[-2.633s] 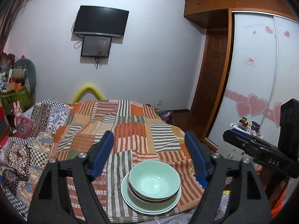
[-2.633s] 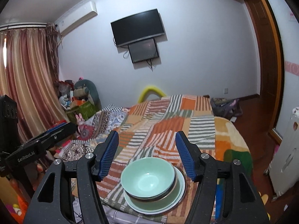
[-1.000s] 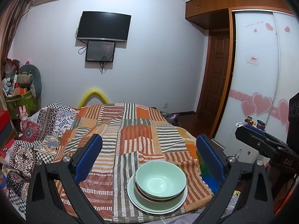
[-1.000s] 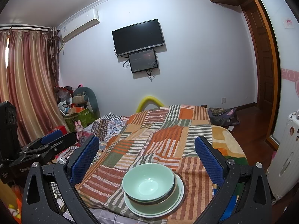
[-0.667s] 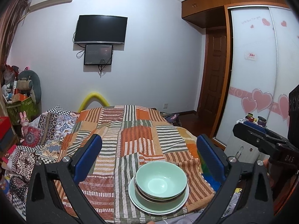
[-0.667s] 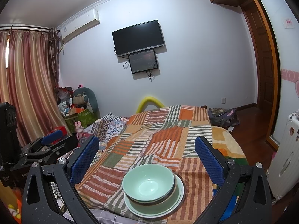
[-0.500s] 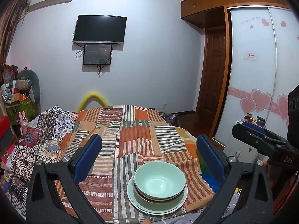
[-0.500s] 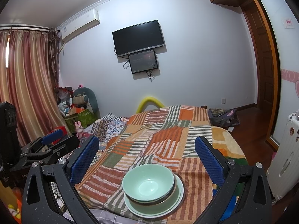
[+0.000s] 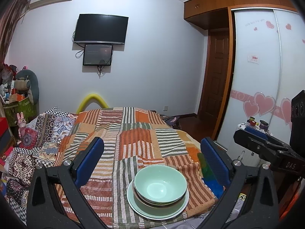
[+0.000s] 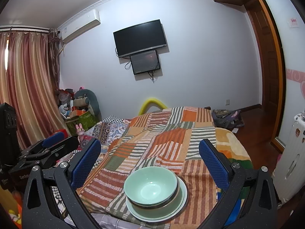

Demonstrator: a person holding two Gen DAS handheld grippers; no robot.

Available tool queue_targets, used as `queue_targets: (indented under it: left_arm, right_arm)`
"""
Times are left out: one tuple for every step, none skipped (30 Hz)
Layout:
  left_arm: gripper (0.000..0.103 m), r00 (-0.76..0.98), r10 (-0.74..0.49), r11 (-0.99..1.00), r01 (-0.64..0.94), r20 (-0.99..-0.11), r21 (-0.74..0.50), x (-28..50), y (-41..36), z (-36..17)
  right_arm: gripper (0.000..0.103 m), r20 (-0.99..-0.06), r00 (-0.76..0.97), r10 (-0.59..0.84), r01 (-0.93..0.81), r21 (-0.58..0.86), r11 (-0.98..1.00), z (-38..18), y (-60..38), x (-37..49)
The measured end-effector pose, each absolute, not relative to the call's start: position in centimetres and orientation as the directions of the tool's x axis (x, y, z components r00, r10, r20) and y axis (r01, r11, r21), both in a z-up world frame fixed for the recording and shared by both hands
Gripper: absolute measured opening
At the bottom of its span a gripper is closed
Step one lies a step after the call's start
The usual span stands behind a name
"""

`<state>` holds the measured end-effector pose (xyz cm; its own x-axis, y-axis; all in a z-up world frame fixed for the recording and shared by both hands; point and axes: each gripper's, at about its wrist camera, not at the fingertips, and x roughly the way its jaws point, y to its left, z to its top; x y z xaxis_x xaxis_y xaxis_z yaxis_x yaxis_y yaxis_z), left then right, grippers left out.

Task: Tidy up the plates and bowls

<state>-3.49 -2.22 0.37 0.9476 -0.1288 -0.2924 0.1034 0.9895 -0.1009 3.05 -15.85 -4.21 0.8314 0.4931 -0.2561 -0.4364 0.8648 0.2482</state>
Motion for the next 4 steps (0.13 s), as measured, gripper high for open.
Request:
queue_targets:
  left_arm:
    - [0.103,0.947,-0.133,0.989,0.108,-0.293,-0.101,-3.51,-2.26,0.35]
    - [0.103,0.946,-0.135,0.989,0.109,-0.294,-0.102,-3.51,-2.29,0.34]
    - [0.103,0.946,-0.137,0.989,0.111,-0.295,-0.102,-3.46,-2.33,0.33]
    - [0.103,0.944,-0.138,0.988,0.112,-0.299,-0.102,-3.38,-2.36,0.32]
  right_arm:
    - [0.102,-0.257,0.831,0.494,-0.437,0.248,0.865,-4.29,-15.85,3.13]
    - [0.102,-0.258,0.831,0.493,-0.436,0.248,0.865,-4.33,-15.85,3.18]
    - [0.102,-0.26,0.83,0.493,-0.435,0.251,0.865,-4.32,-15.88,3.23]
    - [0.102,-0.261,0.829,0.494,-0.436,0.252,0.864,-4.4,-15.88,3.28]
